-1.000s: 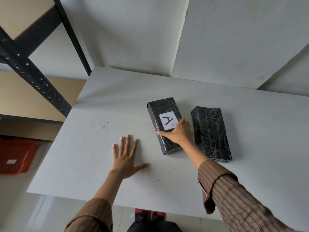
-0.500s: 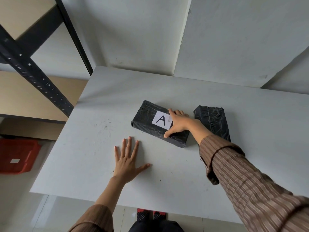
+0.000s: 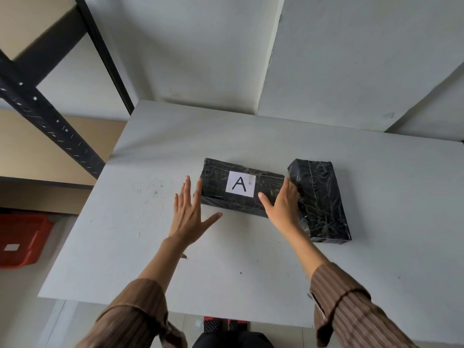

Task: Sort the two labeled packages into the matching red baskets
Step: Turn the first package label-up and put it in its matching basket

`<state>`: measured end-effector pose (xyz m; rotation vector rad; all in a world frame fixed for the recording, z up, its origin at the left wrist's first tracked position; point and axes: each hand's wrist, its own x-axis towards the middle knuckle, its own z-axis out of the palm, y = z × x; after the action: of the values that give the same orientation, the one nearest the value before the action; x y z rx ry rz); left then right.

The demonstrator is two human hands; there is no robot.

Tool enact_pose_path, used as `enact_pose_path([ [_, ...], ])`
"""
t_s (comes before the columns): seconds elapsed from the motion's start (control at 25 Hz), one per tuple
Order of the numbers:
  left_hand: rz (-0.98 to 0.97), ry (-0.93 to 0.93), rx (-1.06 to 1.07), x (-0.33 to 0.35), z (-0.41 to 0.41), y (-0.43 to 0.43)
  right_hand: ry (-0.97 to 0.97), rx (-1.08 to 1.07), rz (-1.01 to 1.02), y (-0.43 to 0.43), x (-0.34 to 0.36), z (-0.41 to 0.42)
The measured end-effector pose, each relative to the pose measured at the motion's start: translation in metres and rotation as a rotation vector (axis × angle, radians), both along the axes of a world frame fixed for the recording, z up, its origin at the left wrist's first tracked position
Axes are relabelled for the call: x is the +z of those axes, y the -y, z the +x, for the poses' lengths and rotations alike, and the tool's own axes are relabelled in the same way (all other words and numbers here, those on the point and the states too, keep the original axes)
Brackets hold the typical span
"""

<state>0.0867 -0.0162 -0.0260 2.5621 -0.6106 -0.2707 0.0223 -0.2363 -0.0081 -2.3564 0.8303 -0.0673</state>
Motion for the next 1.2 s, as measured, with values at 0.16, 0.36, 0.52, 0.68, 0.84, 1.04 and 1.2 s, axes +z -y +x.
enact_pose_path([
  [0.16, 0.032, -0.036, -0.076, 0.001, 0.002, 0.010, -0.017, -0.226, 0.282, -0.010, -0.007, -0.008],
  [0.36, 0.012, -0.062, -0.071, 0.001, 0.001, 0.011, 0.042, -0.269, 0.432, -0.008, -0.007, -0.006],
  [0.52, -0.036, -0.085, -0.047, 0.001, -0.003, 0.010, 0.192, -0.334, 0.672, -0.006, 0.003, -0.009],
  [0.68, -0.060, -0.085, -0.040, 0.000, -0.006, 0.005, 0.233, -0.486, 0.858, -0.001, -0.001, -0.014],
  [0.84, -0.078, -0.080, -0.046, -0.001, -0.009, -0.003, 0.208, -0.479, 1.004, -0.004, 0.001, -0.018],
  [1.04, -0.151, -0.088, -0.034, -0.001, -0.008, -0.011, 0.256, -0.523, 1.166, -0.011, 0.005, -0.026],
  [1.2, -0.218, -0.125, -0.033, 0.001, -0.011, -0.022, 0.306, -0.524, 1.134, -0.020, 0.006, -0.036],
])
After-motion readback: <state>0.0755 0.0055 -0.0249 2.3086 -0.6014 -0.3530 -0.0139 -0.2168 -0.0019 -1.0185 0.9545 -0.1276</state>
